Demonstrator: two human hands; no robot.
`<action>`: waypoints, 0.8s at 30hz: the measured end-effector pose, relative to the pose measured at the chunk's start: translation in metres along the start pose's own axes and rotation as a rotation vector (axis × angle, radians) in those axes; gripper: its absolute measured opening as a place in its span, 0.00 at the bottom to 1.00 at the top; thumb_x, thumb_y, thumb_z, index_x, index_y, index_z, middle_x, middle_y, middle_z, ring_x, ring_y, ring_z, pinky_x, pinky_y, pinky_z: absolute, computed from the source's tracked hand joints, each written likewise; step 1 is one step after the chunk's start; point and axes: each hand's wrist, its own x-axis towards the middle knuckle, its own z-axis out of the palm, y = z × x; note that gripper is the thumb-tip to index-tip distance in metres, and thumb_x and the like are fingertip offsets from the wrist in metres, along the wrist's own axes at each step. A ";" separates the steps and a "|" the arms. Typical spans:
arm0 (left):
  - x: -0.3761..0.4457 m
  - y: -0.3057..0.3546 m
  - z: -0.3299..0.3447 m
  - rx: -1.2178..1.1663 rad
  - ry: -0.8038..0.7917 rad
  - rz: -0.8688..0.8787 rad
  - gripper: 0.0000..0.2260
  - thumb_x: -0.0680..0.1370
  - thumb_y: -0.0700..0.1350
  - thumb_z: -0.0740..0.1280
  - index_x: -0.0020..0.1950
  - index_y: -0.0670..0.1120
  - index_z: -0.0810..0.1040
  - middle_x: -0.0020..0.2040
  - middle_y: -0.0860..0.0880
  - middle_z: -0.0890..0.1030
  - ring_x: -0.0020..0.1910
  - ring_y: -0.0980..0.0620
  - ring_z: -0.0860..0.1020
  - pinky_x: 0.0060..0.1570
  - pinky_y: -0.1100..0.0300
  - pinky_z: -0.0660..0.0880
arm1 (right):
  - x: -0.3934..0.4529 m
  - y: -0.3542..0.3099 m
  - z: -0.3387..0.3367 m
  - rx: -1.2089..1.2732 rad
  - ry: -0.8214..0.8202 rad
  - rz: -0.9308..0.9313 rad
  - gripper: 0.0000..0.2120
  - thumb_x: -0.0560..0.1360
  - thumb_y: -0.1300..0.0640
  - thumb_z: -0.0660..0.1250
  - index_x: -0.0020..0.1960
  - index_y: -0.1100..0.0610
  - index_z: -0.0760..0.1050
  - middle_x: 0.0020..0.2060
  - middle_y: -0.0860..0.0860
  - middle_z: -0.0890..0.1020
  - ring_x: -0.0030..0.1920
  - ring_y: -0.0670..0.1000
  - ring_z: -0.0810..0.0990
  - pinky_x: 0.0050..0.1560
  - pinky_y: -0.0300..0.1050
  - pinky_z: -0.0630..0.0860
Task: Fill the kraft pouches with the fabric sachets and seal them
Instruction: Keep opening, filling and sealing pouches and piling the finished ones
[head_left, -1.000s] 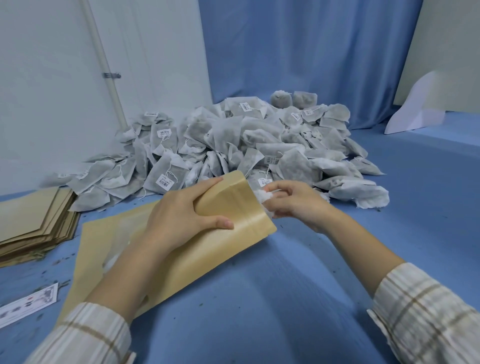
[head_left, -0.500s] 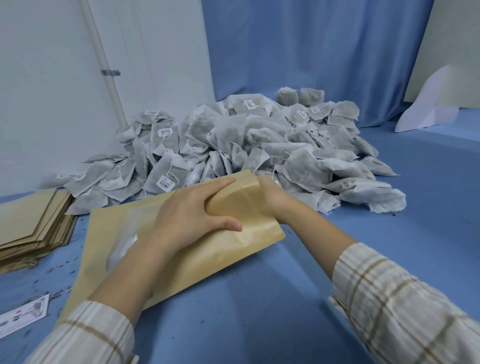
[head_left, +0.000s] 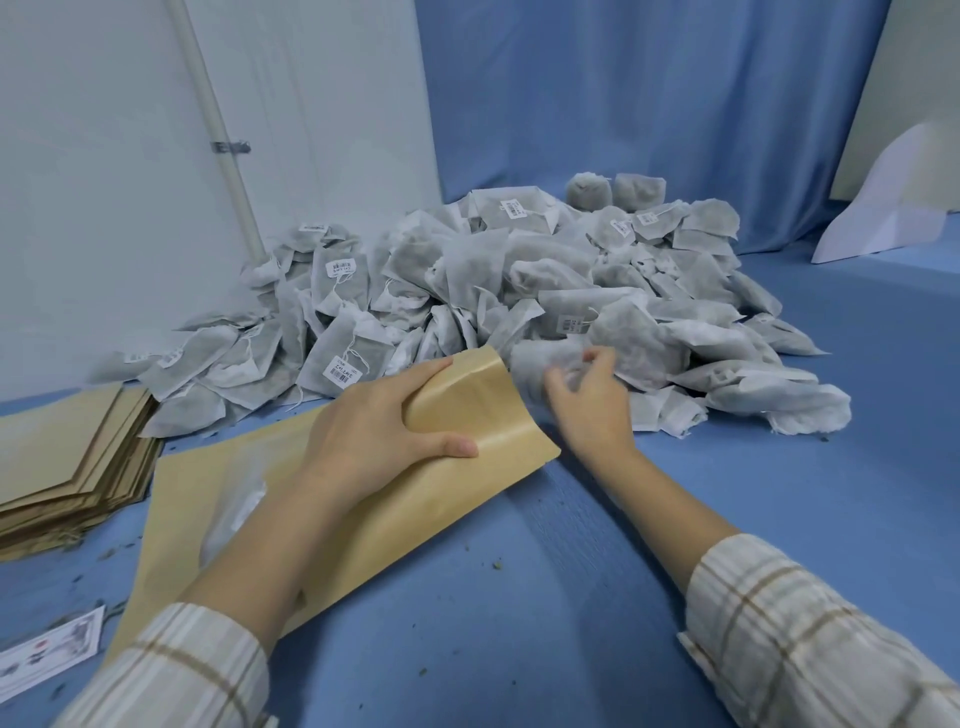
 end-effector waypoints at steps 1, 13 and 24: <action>0.000 0.000 -0.001 -0.002 0.007 0.000 0.41 0.50 0.74 0.67 0.64 0.73 0.66 0.52 0.64 0.78 0.57 0.57 0.74 0.50 0.57 0.72 | 0.000 -0.003 -0.006 0.153 0.018 0.098 0.15 0.74 0.51 0.59 0.56 0.58 0.66 0.45 0.55 0.78 0.46 0.57 0.75 0.46 0.48 0.72; -0.030 0.022 -0.017 -0.063 0.002 0.234 0.38 0.53 0.66 0.75 0.60 0.77 0.64 0.52 0.83 0.68 0.55 0.78 0.67 0.53 0.80 0.62 | -0.031 -0.034 -0.060 0.428 -0.699 0.149 0.10 0.75 0.53 0.67 0.51 0.57 0.70 0.32 0.53 0.77 0.28 0.51 0.73 0.26 0.40 0.70; -0.081 0.045 -0.067 0.018 0.080 0.404 0.34 0.59 0.59 0.77 0.65 0.65 0.72 0.62 0.65 0.75 0.62 0.62 0.72 0.61 0.62 0.68 | -0.088 -0.108 -0.057 0.432 -0.544 0.183 0.24 0.75 0.48 0.58 0.66 0.59 0.60 0.56 0.56 0.73 0.53 0.53 0.72 0.58 0.50 0.72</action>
